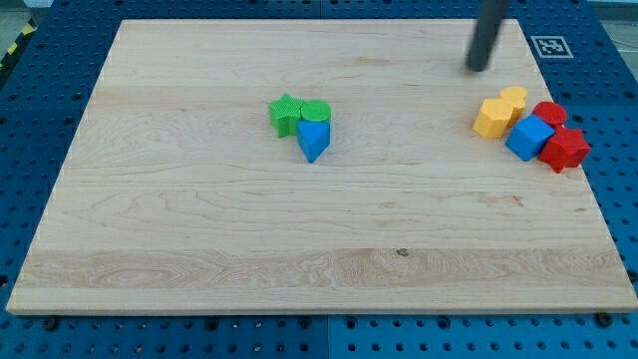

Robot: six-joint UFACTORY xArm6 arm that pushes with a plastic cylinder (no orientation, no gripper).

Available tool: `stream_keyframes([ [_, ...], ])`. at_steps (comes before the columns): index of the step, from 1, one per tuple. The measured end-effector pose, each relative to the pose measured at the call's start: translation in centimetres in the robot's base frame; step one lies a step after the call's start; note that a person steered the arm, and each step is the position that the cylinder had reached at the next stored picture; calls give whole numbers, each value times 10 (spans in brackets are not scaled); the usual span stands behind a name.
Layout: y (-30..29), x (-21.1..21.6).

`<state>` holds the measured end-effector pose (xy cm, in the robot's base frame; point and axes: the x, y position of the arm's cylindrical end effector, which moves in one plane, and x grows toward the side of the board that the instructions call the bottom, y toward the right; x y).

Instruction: Separate the blue cube from the group of blocks

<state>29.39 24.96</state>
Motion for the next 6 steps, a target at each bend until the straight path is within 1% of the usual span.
stream_keyframes([
  [1, 93, 4],
  [2, 96, 9],
  [3, 96, 36],
  [4, 95, 78],
  [5, 96, 129],
  [6, 84, 143],
])
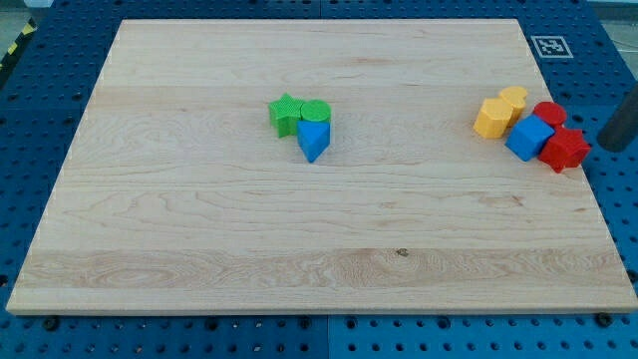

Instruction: Separate the blue cube from the group of blocks

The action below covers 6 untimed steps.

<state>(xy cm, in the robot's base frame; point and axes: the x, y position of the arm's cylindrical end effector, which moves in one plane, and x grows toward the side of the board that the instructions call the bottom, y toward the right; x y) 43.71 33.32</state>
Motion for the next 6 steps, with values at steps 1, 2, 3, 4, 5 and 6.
stream_keyframes([
  [1, -22, -7],
  [2, -26, -14],
  [3, -37, -14],
  [4, -57, -14],
  [5, -80, -5],
  [6, -105, 13],
])
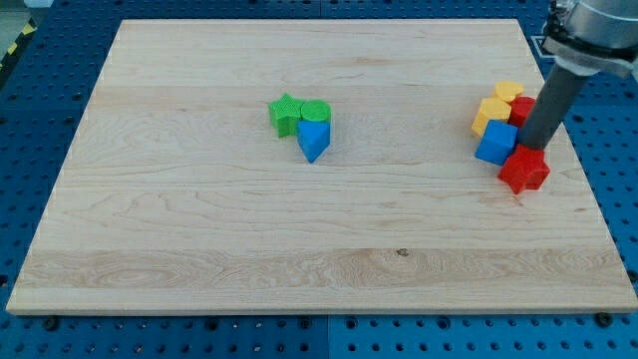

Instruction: Separate the blue cube from the group of blocks

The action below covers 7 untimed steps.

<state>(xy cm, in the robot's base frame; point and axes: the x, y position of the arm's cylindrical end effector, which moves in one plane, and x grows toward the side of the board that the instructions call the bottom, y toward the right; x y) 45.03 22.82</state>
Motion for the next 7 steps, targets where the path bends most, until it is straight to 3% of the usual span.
stream_keyframes([
  [3, 7, -26],
  [5, -89, -1],
  [7, -48, 65],
])
